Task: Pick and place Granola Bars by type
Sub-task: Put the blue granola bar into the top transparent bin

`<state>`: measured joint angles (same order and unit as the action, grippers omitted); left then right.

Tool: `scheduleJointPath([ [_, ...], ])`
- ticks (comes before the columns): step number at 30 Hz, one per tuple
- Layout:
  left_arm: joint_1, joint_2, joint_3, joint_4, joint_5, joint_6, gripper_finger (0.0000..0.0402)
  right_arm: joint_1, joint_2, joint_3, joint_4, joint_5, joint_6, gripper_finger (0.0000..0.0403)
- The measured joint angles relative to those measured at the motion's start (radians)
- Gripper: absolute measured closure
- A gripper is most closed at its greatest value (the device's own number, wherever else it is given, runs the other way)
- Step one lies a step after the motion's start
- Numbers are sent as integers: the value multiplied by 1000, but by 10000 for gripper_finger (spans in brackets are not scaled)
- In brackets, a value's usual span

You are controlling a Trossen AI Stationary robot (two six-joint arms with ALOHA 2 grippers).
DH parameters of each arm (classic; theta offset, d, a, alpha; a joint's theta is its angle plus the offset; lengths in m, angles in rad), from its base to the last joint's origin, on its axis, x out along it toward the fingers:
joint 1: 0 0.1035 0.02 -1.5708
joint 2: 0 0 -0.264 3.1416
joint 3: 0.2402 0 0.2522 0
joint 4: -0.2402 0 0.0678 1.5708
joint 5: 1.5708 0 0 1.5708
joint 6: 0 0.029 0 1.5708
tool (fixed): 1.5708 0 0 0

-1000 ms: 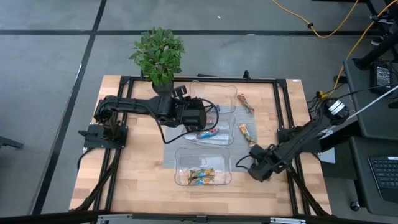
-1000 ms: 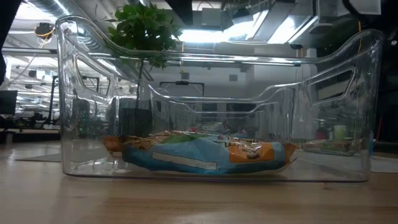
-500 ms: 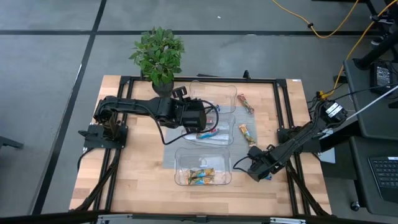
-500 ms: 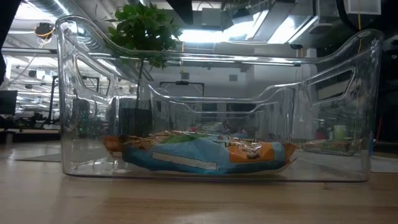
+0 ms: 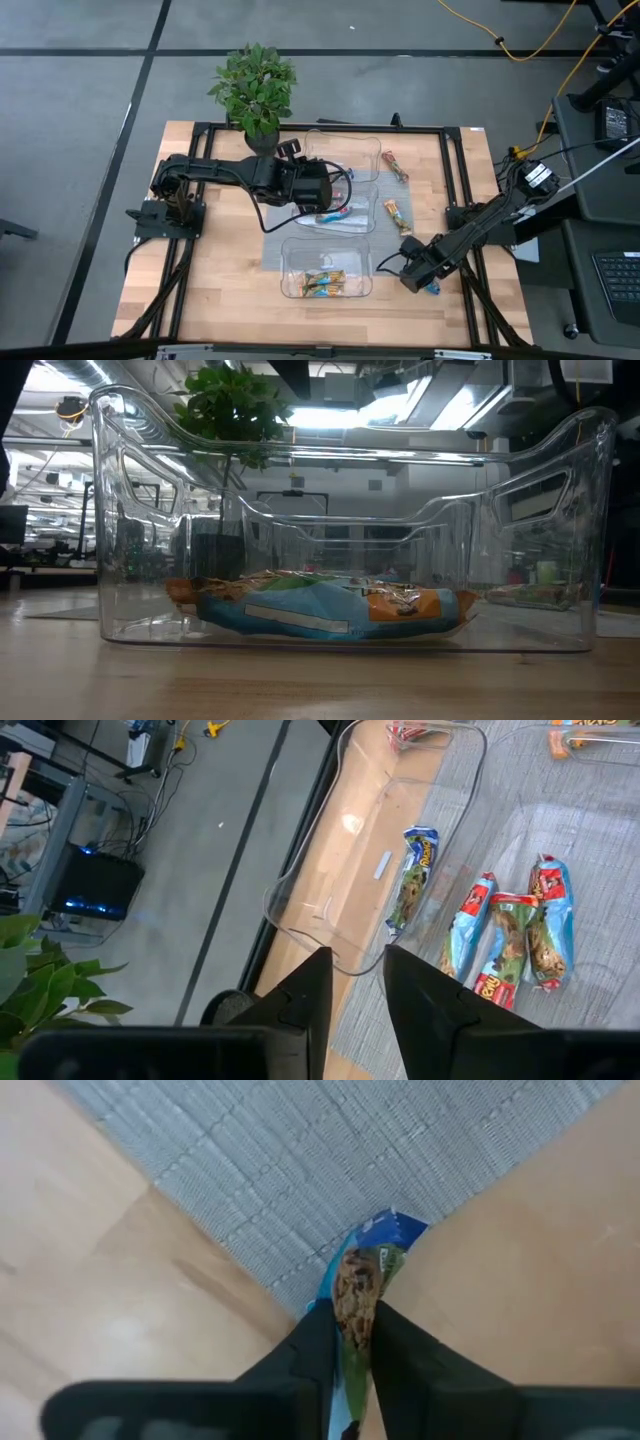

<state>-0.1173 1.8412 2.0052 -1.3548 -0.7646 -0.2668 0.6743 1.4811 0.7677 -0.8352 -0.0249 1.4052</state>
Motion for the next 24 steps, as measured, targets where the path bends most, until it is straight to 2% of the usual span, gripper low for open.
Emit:
scheduleJointPath([
  [7,0,0,0,-3,0,0,314,0,-81,8,-34,3,19,346],
  [10,0,0,0,-3,4,0,314,0,-123,38,-99,37,37,346],
  [20,0,0,0,-9,6,0,318,-38,-224,271,-454,277,51,346],
  [24,0,0,0,-8,6,-3,319,-81,-259,366,-538,362,-34,346],
])
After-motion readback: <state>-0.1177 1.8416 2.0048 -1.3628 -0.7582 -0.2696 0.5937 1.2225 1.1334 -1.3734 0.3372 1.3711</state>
